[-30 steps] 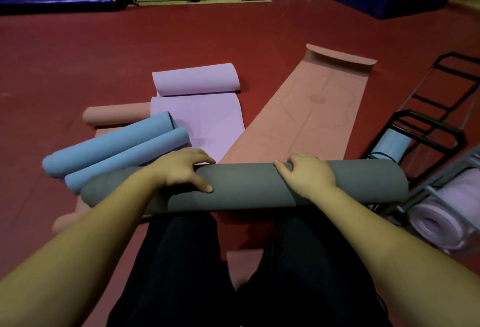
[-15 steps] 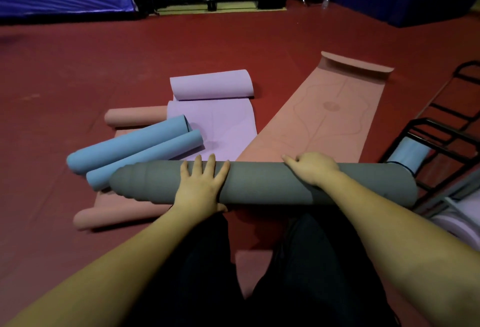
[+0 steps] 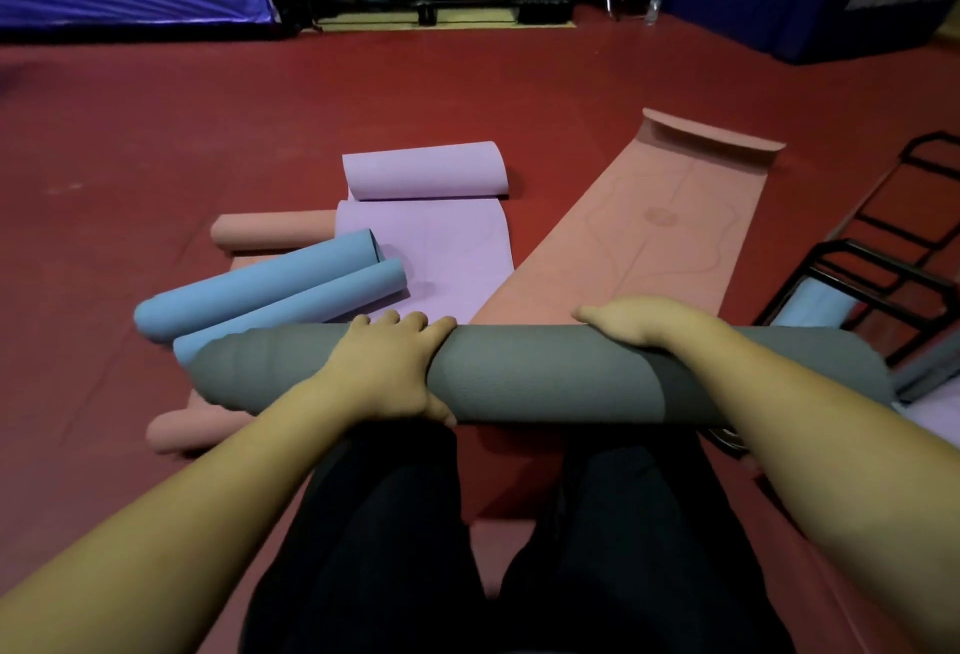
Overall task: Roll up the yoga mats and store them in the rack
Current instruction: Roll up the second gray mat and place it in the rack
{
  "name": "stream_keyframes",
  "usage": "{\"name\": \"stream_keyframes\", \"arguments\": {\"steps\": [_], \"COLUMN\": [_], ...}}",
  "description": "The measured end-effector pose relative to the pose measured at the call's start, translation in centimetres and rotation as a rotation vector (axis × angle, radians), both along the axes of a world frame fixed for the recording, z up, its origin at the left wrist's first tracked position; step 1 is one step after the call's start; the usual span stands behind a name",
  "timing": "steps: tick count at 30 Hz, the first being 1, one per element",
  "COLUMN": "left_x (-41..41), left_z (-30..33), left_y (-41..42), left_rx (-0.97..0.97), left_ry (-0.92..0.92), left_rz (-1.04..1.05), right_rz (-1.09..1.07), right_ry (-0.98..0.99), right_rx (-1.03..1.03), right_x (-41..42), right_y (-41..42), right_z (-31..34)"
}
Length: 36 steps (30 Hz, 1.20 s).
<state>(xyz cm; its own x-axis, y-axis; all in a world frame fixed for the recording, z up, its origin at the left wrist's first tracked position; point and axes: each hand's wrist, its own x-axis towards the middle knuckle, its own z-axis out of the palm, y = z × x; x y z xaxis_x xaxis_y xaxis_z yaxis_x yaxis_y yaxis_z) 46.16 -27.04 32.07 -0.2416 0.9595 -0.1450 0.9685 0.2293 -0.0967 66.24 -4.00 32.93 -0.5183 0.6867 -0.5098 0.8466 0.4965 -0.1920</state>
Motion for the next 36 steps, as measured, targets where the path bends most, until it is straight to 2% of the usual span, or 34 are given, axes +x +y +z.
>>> {"name": "stream_keyframes", "arguments": {"steps": [4,7,14,19,23,28,30,32,36], "left_x": [-0.3,-0.4,-2.6,-4.0,-4.7,-5.1,-5.5,-5.4,-4.6], "left_z": [0.8,0.6,1.0,0.7,0.7,0.2,-0.1,-0.3,-1.1], "left_y": [0.1,1.3,3.8,5.8,7.3,7.9,7.7,7.2,5.3], "left_rx": [-0.141,-0.219,-0.344,-0.426,-0.498,-0.519,-0.467,-0.325,0.062], "left_ry": [-0.153,-0.200,-0.540,-0.715,-0.843,-0.964,-0.986,-0.933,-0.537], "left_rz": [0.023,0.042,0.125,0.193,0.257,0.324,0.321,0.271,0.077], "right_rz": [0.061,0.043,0.071,0.125,0.166,0.082,0.062,0.050,0.039], "right_ry": [-0.045,0.005,0.277,0.289,0.210,0.159,0.173,0.162,0.103], "right_rx": [-0.098,-0.100,0.264,0.316,0.482,0.412,0.385,0.347,0.275], "right_x": [-0.1,0.6,1.6,3.5,3.4,2.5,2.3,1.9,1.1], "right_y": [-0.4,-0.3,0.1,-1.3,-2.5,-1.6,-1.1,-0.8,-0.2], "right_z": [-0.2,-1.4,-2.3,-3.1,-4.3,-4.4,-4.5,-4.4,-3.9]}}
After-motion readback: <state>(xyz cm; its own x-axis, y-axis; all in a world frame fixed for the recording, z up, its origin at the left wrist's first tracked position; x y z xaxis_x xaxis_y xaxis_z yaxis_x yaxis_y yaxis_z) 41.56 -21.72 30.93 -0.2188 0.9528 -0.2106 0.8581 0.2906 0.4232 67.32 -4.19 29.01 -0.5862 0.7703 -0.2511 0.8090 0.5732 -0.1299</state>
